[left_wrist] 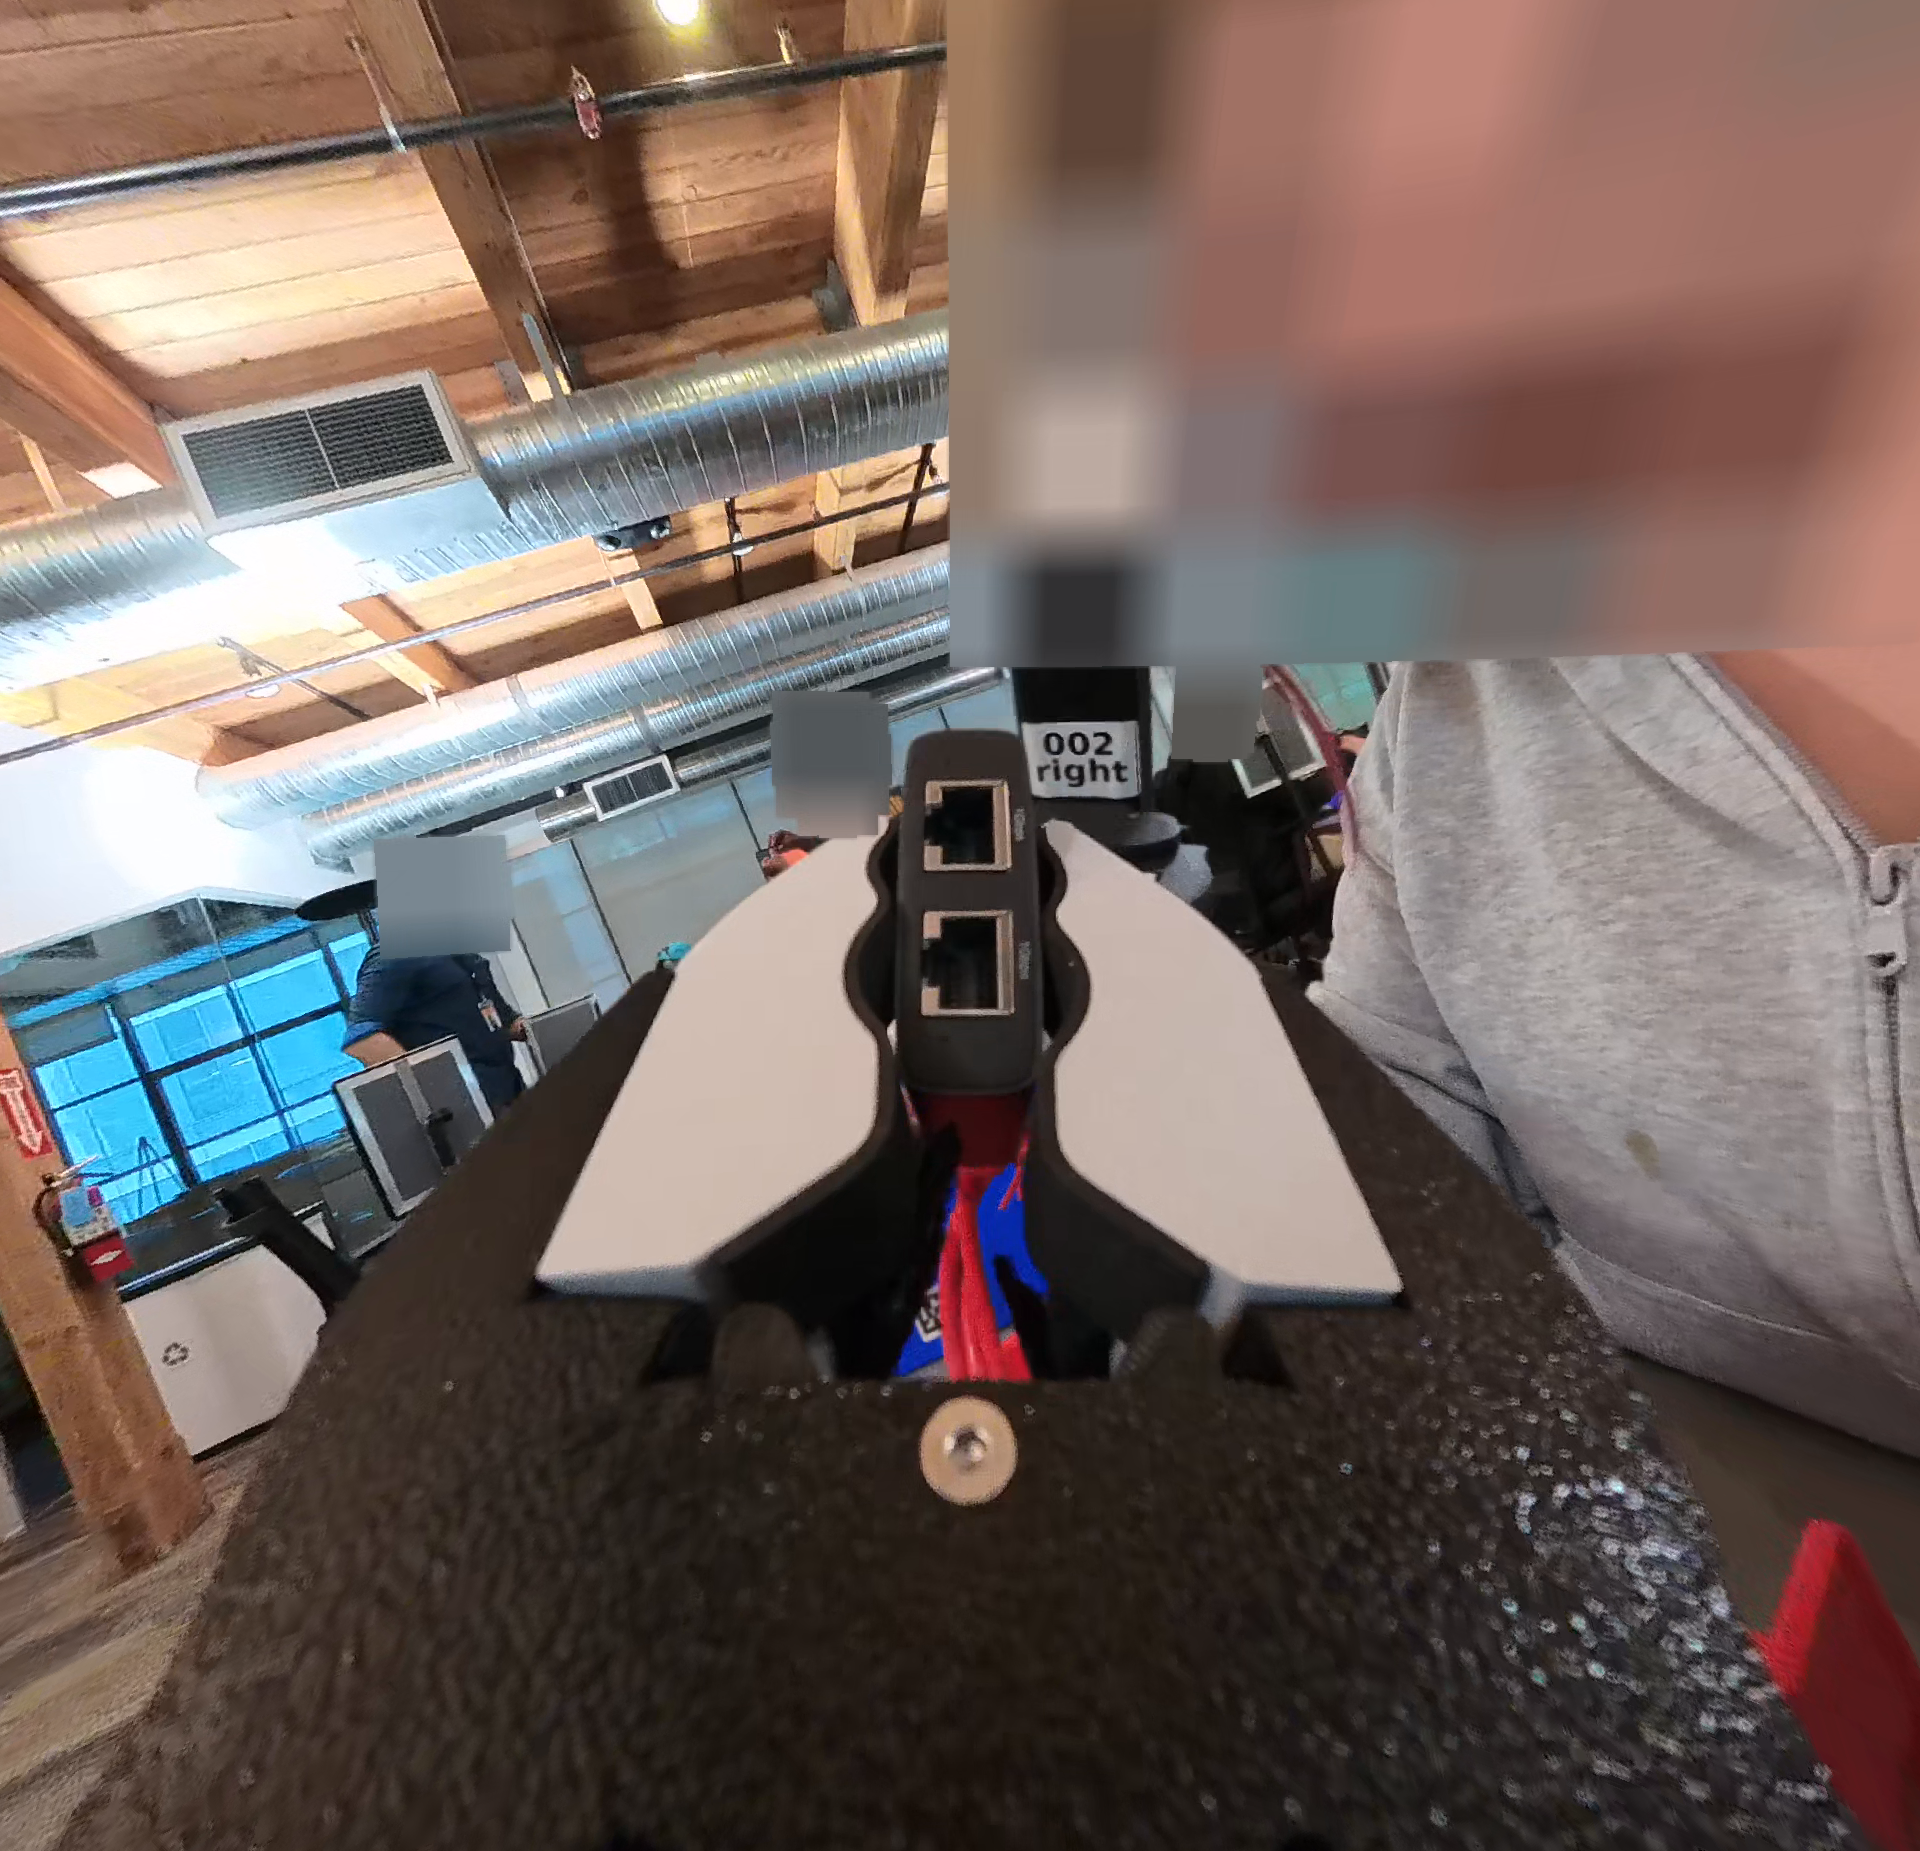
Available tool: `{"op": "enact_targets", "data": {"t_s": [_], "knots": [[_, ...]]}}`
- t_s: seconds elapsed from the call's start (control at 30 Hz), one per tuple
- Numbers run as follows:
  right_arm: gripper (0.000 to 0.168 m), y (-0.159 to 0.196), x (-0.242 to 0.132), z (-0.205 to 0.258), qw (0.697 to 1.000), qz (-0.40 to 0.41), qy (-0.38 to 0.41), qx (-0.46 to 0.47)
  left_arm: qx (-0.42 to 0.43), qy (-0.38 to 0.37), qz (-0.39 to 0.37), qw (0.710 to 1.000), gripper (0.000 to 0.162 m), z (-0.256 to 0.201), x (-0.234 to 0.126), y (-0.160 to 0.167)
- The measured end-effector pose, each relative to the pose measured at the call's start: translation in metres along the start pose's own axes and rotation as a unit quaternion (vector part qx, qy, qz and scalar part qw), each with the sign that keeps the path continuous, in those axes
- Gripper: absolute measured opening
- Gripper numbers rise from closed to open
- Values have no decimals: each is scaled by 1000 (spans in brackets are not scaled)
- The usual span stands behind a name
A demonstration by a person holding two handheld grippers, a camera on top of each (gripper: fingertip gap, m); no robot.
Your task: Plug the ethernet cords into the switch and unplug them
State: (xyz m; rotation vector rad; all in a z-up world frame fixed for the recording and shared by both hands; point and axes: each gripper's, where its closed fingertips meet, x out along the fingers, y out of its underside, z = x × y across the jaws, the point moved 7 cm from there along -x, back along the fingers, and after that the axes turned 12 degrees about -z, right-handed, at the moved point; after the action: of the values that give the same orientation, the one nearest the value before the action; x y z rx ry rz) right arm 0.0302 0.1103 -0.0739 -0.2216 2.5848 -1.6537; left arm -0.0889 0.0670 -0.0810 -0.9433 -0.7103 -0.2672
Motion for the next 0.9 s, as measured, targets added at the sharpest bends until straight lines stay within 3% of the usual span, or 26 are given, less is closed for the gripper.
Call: {"op": "enact_targets", "data": {"t_s": [0.13, 0.27, 0.4, 0.53, 0.63, 0.9], "knots": [[13, 2, 1, -2, 1000, 9, 12, 22, 5, -11, 1, 1000, 22, 2, -1, 2], [13, -5, 0, 5, 998, 27, 41, -41, 3, -2, -20, 1000, 22, 0, 0, 0], [14, -7, 2, 9, 999, -26, -4, -29, -35, 18, -36, 999, 20, -2, 0, -10], [22, -4, -2, 9, 998, -18, -45, -32, -25, 23, -29, 999, 20, -4, -2, -22], [6, -6, -4, 8, 997, -45, -59, -18, -24, 24, -27, 999, 20, -4, -5, -27], [5, -9, -6, 8, 997, -32, -43, -48, -26, 17, -28, 999, 20, -4, -3, -23]]}}
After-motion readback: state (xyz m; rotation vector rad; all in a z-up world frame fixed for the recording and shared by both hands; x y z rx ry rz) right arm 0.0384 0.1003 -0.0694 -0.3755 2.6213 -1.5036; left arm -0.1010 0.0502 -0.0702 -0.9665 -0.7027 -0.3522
